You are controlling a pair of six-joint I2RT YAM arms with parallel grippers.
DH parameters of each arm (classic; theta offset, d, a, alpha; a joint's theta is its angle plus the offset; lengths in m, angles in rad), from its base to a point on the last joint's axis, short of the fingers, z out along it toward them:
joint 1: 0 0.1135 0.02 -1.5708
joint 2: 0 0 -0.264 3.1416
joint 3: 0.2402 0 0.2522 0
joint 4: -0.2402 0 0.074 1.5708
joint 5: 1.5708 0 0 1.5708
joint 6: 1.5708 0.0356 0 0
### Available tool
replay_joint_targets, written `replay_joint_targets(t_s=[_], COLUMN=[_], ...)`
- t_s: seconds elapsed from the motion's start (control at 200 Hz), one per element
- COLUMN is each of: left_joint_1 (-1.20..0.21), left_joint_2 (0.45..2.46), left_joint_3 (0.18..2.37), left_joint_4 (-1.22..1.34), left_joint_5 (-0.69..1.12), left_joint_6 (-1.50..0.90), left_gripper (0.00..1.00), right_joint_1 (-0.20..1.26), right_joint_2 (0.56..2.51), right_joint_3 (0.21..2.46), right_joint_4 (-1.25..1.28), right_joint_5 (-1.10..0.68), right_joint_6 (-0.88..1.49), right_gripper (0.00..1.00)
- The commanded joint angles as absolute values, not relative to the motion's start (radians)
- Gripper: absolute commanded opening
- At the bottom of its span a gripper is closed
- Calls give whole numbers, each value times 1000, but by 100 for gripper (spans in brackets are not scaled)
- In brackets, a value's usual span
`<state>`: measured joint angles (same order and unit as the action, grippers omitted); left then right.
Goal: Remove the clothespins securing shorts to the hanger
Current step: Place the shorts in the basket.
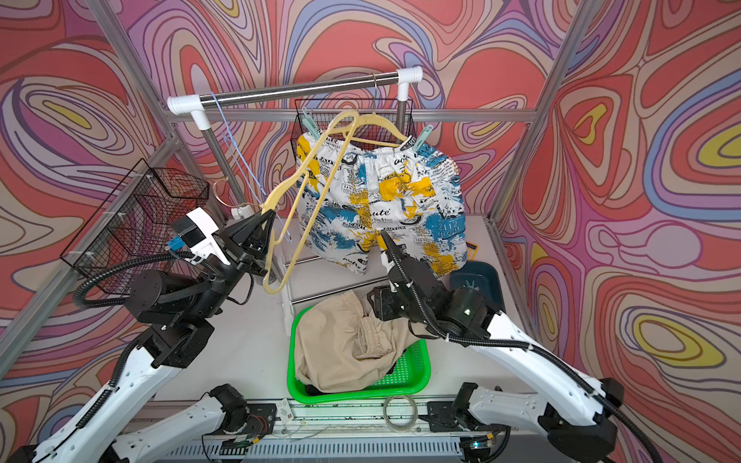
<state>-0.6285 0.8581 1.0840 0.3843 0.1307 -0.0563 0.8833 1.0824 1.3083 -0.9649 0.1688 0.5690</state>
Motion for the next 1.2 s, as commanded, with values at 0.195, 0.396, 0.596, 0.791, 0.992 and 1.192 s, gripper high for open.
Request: replay_joint_targets(t_s=[0.195,0.396,0.596,0.791,0.992,1.192], left_joint_1=[-627,-627,-627,-627,-628,-628], left_joint_2=[849,845,837,845,867,909], left_joint_3=[1078,1086,1123,1199,1267,1393], left_joint_4=[403,359,212,9,-139,-289], left_joint_5=[140,130,63,-36,-133,-189], left_joint_6=[-70,-68,-67,-87,-107,-143], left_gripper=[0,0,0,0,0,0], right_joint_1=[640,571,598,730,838,893], right_joint_2=[1055,1087,1126,1223,1354,1483], right_joint_3=[1108,1024,940,915,848,859], right_joint_4=[-986,-868,-672,-644,-513,-500], right_joint_5=[232,117,-131,-159,-197,-163], right_joint_6=[526,485,530,575,639,637], right_gripper=[51,46,10,2,3,2])
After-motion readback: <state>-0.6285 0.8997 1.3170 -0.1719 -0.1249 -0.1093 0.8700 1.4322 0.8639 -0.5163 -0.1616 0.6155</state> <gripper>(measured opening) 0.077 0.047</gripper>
